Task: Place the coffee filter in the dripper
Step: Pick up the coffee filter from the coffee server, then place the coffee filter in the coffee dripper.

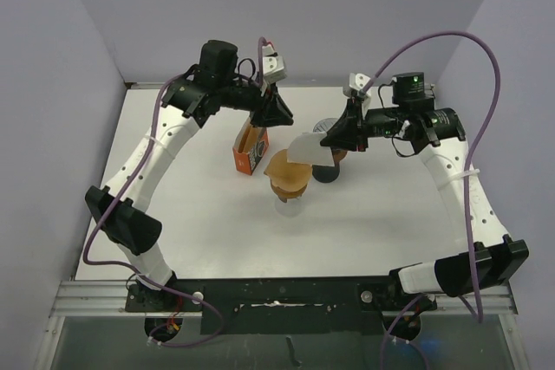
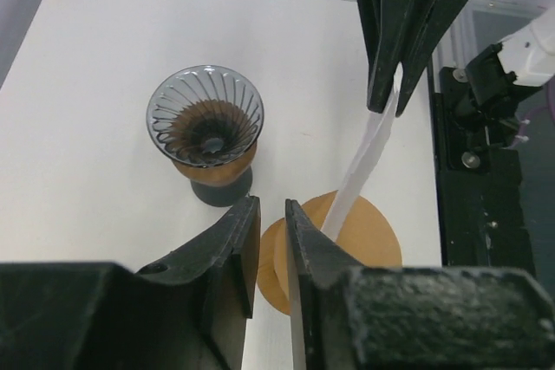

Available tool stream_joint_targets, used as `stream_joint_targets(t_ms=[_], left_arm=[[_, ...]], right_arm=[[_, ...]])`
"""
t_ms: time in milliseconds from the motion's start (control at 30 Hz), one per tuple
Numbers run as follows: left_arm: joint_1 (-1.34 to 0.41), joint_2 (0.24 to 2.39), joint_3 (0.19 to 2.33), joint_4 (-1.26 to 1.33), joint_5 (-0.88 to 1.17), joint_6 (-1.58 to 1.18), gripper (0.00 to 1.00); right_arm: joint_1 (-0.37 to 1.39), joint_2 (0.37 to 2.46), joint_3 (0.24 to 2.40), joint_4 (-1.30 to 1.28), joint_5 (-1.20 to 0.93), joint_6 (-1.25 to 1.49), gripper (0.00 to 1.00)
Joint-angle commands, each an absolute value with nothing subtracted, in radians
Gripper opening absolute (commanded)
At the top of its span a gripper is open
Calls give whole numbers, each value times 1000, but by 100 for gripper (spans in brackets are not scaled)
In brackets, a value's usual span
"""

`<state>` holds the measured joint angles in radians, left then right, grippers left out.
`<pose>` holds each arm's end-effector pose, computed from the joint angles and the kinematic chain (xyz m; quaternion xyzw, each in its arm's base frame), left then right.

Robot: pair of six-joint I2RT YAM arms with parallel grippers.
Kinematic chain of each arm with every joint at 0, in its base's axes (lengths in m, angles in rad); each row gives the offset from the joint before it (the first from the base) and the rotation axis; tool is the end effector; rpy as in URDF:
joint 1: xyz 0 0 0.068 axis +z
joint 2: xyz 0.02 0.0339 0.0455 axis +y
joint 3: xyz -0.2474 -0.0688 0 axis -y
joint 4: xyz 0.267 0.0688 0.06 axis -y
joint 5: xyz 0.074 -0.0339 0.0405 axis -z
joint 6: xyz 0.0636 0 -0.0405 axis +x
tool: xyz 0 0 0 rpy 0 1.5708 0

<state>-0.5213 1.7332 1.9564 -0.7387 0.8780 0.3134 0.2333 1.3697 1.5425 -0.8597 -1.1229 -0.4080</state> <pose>0.3284 -0.2450 0.4188 0.5126 0.6282 -0.4125 0.4152 0.2804 0.1255 0.3965 -0.4573 0.6544 0.4478 0.4026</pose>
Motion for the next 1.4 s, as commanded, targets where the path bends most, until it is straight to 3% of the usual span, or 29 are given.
stream_joint_targets(t_ms=[0, 200, 367, 833, 1367], left_arm=[[-516, 1662, 1984, -776, 1032, 336, 22], [-521, 1637, 1970, -837, 1115, 355, 38], [-538, 1614, 1949, -896, 1098, 422, 45], [-625, 1684, 2029, -917, 993, 381, 39], [-598, 1703, 2056, -930, 1048, 345, 37]], right_arm=[[217, 1339, 1636, -1032, -1210, -767, 0], [217, 1424, 1799, -1276, -1204, -1050, 0], [224, 1477, 1890, -1376, -1247, -1155, 0], [307, 1493, 1853, -1434, -1244, -1319, 0], [332, 1450, 1806, -1434, -1229, -1322, 1]])
